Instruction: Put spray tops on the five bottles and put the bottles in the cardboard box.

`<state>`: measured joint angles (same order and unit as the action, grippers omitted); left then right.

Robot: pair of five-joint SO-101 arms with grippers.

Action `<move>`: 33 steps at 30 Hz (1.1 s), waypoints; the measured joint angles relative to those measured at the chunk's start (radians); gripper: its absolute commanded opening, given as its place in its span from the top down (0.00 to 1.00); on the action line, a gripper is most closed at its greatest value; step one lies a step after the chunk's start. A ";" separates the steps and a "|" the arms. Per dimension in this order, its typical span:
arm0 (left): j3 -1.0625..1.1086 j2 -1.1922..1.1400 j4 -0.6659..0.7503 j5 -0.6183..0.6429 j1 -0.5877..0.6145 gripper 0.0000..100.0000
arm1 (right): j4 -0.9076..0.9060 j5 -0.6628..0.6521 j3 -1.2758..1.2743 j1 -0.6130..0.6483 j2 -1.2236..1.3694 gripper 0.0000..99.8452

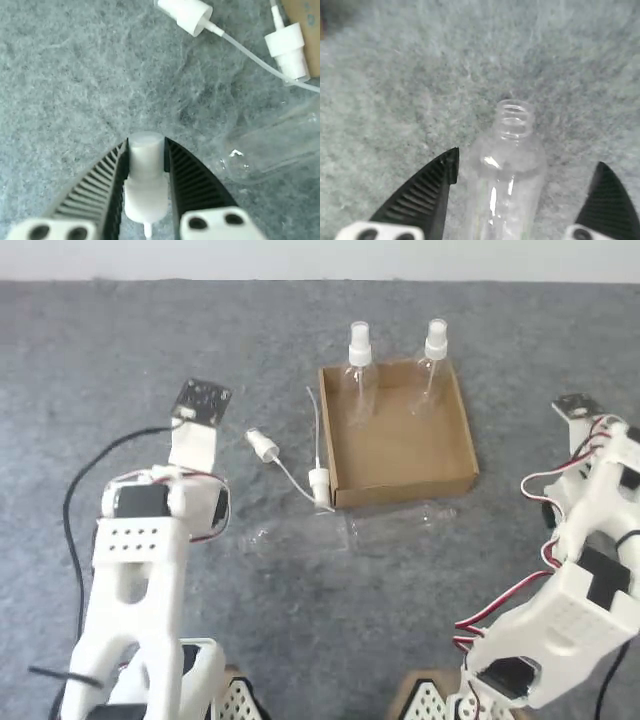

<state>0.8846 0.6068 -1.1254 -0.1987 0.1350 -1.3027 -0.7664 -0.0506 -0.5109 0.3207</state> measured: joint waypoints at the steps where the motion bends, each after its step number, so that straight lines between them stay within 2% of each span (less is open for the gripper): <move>1: 0.021 0.009 0.017 0.000 0.000 0.99 | -0.031 -0.006 0.026 0.000 0.000 0.64; 5: 0.043 0.015 0.041 0.000 -0.002 0.99 | -0.152 -0.068 0.100 0.002 0.000 0.65; 10: 0.043 0.015 0.044 0.000 -0.002 0.99 | -0.173 -0.135 0.109 0.002 0.000 0.77; 16: 0.043 0.015 0.044 0.000 -0.002 0.99 | -0.173 -0.178 0.109 -0.006 0.064 0.74; 22: 0.043 0.015 0.044 0.000 -0.002 0.99 | -0.143 -0.184 0.109 -0.054 0.101 0.74; 28: 0.043 0.015 0.044 0.000 -0.002 0.99 | -0.133 -0.184 0.109 -0.052 0.114 0.88; 33: 0.043 0.015 0.044 0.000 -0.002 0.99 | -0.133 -0.184 0.109 -0.052 0.114 0.89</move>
<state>0.9275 0.6222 -1.0810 -0.1987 0.1335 -1.4362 -0.9505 0.0583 -0.5631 0.4342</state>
